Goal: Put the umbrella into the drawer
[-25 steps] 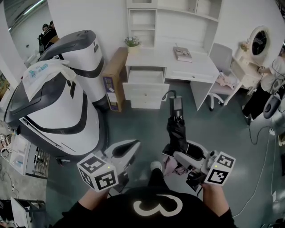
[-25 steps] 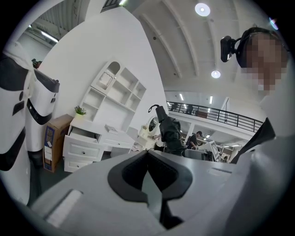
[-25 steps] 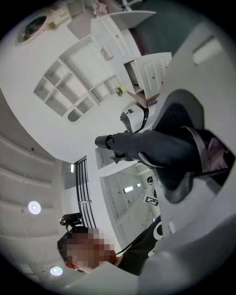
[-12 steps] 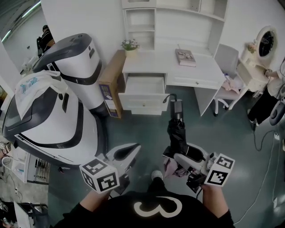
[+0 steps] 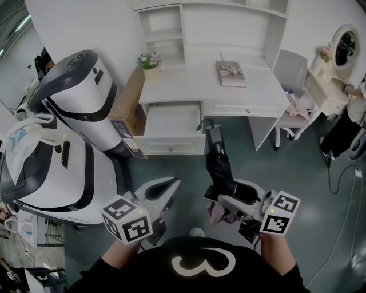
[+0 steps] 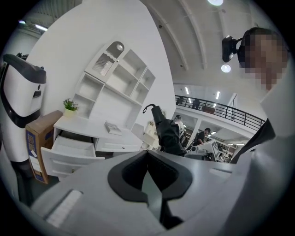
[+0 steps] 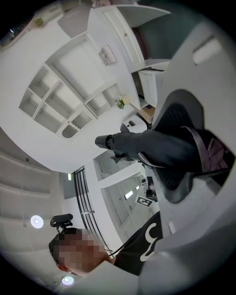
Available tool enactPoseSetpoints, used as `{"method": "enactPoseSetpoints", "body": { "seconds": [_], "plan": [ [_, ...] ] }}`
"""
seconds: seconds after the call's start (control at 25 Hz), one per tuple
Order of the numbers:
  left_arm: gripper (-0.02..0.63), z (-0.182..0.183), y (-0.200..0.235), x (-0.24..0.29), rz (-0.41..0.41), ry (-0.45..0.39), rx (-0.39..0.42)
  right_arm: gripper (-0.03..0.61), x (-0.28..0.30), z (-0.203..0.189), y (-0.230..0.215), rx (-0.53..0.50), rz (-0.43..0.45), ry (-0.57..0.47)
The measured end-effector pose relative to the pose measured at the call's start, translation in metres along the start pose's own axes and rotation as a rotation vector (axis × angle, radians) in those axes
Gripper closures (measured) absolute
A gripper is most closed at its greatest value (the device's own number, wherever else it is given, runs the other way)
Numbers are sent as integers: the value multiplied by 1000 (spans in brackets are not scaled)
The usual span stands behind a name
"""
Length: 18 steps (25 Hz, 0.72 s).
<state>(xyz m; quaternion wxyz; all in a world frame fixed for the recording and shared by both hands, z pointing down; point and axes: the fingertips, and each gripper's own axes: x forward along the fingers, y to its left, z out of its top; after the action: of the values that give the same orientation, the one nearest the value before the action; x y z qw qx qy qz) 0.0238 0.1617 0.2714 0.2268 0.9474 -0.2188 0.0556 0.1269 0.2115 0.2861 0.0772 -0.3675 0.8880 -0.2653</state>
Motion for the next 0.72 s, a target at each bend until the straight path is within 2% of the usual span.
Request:
{"method": "enactPoseSetpoints", "body": {
  "seconds": [0.2, 0.72],
  "plan": [
    [604, 22, 8, 30, 12, -2, 32, 357, 5, 23, -32, -6, 9, 4],
    [604, 43, 63, 59, 25, -25, -3, 357, 51, 42, -75, 6, 14, 57]
  ]
}}
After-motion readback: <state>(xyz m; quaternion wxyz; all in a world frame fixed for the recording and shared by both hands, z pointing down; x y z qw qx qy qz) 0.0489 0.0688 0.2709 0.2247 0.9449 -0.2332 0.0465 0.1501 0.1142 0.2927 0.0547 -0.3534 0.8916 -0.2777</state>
